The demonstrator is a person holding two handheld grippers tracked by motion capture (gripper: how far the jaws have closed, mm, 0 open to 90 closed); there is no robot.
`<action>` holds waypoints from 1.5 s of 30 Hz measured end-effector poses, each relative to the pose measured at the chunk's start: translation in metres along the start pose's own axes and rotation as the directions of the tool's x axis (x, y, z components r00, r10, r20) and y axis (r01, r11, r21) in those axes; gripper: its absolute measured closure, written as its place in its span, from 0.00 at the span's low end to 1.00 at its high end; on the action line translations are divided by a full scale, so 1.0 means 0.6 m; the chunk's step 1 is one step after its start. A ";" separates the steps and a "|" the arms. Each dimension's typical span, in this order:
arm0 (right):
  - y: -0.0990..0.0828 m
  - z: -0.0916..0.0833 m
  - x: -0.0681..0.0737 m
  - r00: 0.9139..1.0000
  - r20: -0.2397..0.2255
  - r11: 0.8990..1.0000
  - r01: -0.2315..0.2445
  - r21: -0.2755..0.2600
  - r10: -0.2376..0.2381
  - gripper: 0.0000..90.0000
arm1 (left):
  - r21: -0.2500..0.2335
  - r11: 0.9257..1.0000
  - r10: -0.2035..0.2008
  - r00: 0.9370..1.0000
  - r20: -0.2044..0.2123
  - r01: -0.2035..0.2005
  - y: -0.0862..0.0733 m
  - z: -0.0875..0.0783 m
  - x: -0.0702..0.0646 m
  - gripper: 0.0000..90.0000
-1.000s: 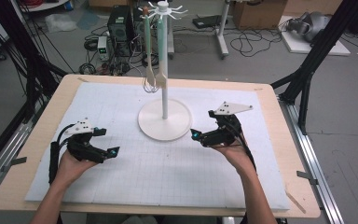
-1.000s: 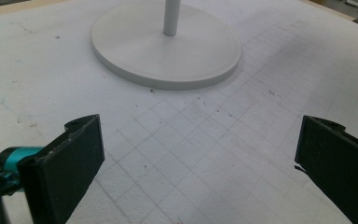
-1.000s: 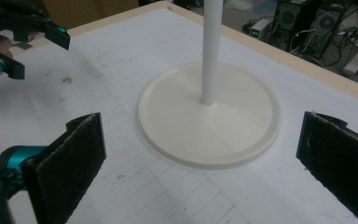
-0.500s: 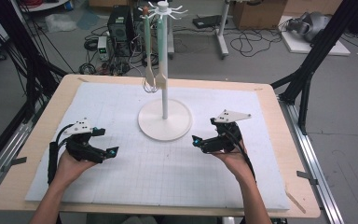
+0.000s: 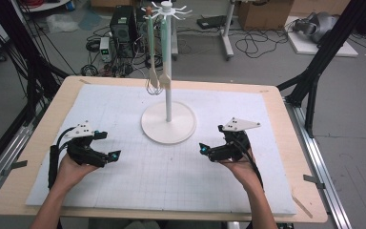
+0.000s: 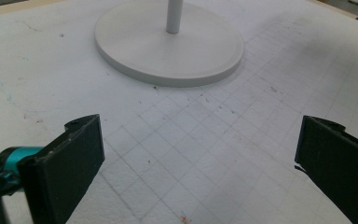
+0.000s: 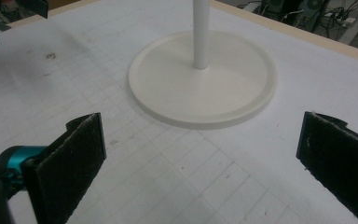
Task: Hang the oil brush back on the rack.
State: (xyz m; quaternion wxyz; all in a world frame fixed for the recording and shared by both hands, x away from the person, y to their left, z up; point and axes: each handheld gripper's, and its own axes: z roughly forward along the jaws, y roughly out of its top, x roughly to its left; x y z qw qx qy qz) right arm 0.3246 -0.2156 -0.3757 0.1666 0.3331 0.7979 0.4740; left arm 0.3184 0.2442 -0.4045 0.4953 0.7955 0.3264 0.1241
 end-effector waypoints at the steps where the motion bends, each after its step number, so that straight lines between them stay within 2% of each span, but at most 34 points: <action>1: -0.002 -0.002 0.000 1.000 0.003 1.000 -0.005 -0.001 0.005 0.00 | 0.000 1.000 0.002 1.000 0.000 -0.002 0.000 0.000 0.000 0.02; 21: -0.049 -0.034 -0.009 0.998 0.032 0.998 -0.053 -0.028 0.054 0.00 | 0.003 1.000 -0.002 1.000 0.005 0.002 -0.005 -0.001 0.002 0.02; 45: -0.108 -0.053 -0.010 0.994 0.057 0.995 -0.096 -0.035 0.098 0.00 | 0.014 1.000 -0.011 1.000 0.014 0.011 -0.016 0.000 0.005 0.02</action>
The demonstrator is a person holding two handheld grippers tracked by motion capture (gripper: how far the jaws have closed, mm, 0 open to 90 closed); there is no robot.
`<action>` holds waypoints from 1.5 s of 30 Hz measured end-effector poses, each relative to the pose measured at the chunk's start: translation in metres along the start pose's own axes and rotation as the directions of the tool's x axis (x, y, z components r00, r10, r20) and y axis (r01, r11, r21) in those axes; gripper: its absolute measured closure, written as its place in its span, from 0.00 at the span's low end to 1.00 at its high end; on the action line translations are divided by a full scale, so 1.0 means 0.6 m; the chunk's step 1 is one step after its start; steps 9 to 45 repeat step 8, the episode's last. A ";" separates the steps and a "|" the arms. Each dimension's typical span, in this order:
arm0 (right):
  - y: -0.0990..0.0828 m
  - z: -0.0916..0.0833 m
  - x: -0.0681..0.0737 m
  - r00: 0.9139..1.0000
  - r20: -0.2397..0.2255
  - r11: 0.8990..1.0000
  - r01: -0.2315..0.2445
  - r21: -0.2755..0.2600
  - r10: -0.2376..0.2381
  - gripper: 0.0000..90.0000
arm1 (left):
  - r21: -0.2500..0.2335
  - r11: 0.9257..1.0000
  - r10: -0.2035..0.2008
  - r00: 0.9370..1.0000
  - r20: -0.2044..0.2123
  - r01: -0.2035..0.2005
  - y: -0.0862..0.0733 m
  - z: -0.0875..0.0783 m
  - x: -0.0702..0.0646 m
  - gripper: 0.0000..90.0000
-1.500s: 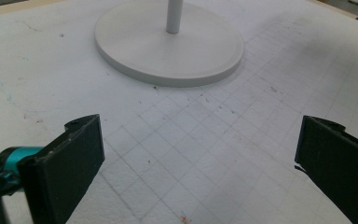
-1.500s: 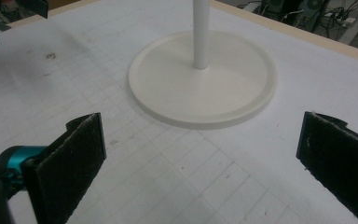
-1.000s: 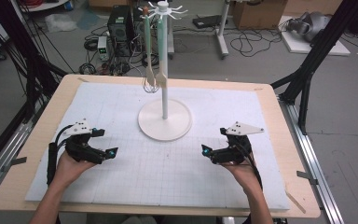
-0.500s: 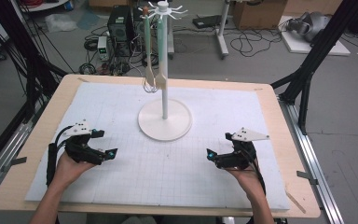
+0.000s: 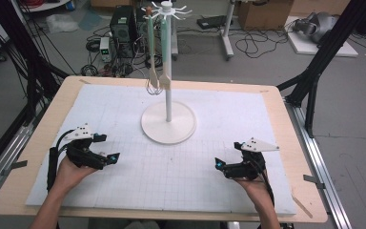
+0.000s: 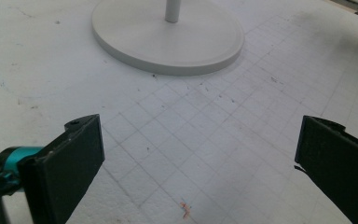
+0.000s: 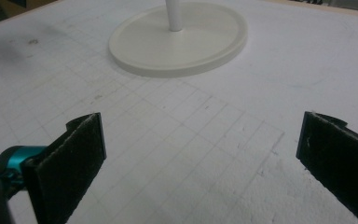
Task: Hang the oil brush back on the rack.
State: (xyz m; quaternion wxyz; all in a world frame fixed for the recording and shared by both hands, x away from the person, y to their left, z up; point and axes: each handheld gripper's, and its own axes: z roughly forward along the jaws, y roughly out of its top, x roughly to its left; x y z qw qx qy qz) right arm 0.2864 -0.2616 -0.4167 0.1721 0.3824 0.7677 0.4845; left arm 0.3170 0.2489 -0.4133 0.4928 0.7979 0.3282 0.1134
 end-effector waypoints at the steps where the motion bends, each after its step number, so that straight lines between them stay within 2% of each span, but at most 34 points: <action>1: -0.003 0.001 0.001 1.000 0.002 1.000 0.000 0.008 0.000 0.00 | 0.001 1.000 0.000 1.000 0.001 0.000 0.000 0.001 0.000 0.02; 4: -0.008 0.004 0.002 1.000 -0.001 1.000 0.004 0.020 -0.004 0.00 | 0.002 1.000 0.002 1.000 0.003 -0.002 -0.001 0.001 0.001 0.02; 45: -0.008 0.005 0.001 1.000 -0.004 1.000 0.004 0.012 -0.004 0.00 | 0.003 1.000 0.005 1.000 0.003 -0.005 -0.001 0.001 0.001 0.02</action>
